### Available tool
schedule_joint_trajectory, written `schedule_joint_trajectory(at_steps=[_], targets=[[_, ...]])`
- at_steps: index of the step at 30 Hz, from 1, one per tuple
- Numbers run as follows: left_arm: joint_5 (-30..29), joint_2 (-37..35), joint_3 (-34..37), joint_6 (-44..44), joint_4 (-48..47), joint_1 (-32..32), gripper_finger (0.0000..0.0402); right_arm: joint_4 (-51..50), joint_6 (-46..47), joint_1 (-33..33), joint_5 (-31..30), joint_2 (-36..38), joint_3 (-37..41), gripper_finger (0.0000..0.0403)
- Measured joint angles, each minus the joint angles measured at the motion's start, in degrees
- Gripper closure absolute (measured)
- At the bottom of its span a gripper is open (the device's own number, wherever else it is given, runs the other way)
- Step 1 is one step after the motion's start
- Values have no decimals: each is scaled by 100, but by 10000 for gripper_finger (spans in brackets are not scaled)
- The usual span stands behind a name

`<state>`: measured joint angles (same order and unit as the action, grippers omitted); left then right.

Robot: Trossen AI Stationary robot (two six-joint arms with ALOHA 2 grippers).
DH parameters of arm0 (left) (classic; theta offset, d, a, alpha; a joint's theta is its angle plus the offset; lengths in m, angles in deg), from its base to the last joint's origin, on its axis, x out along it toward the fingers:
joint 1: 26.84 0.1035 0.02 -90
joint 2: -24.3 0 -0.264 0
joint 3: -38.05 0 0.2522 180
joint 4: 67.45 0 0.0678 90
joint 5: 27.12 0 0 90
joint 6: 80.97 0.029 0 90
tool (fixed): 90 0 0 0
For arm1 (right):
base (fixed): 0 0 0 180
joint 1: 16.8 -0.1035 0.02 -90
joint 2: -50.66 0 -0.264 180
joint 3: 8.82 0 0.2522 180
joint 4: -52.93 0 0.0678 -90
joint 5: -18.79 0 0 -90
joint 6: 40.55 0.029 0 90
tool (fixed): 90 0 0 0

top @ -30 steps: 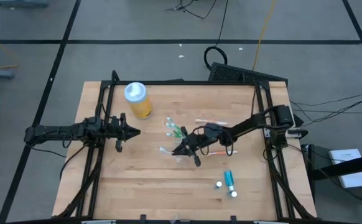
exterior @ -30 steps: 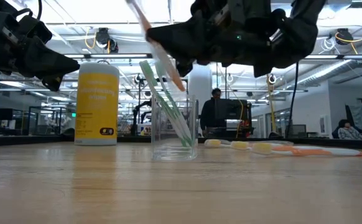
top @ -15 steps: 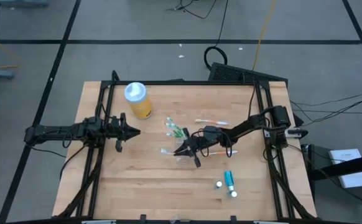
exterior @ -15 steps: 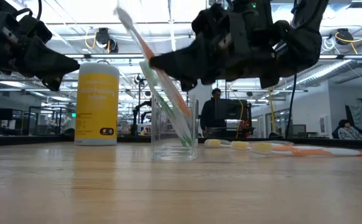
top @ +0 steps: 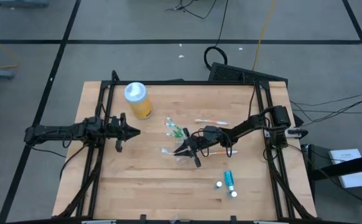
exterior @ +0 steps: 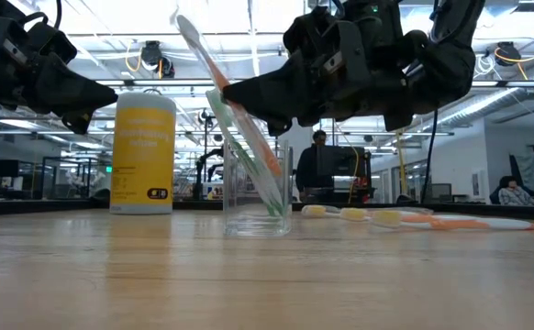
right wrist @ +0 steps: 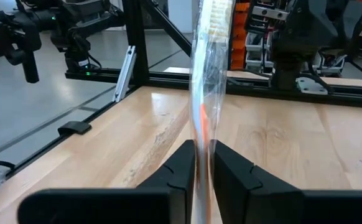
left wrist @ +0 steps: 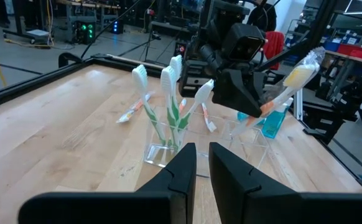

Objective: Pick & Place toothbrushing station
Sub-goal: Put the orange toothbrush into the transparent organizer

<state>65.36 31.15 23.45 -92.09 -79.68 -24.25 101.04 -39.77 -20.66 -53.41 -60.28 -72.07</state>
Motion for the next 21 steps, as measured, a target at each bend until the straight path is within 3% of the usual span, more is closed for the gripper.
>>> schedule_joint_trajectory(at_steps=[7, 21], targets=[[-2, 0, 1, 0, -1, 0, 353, 0, -16, 0, 2, 0, 0, 349], [-2, 0, 1, 0, -1, 0, 353, -25, -41, 2, -278, 46, 5, 274]])
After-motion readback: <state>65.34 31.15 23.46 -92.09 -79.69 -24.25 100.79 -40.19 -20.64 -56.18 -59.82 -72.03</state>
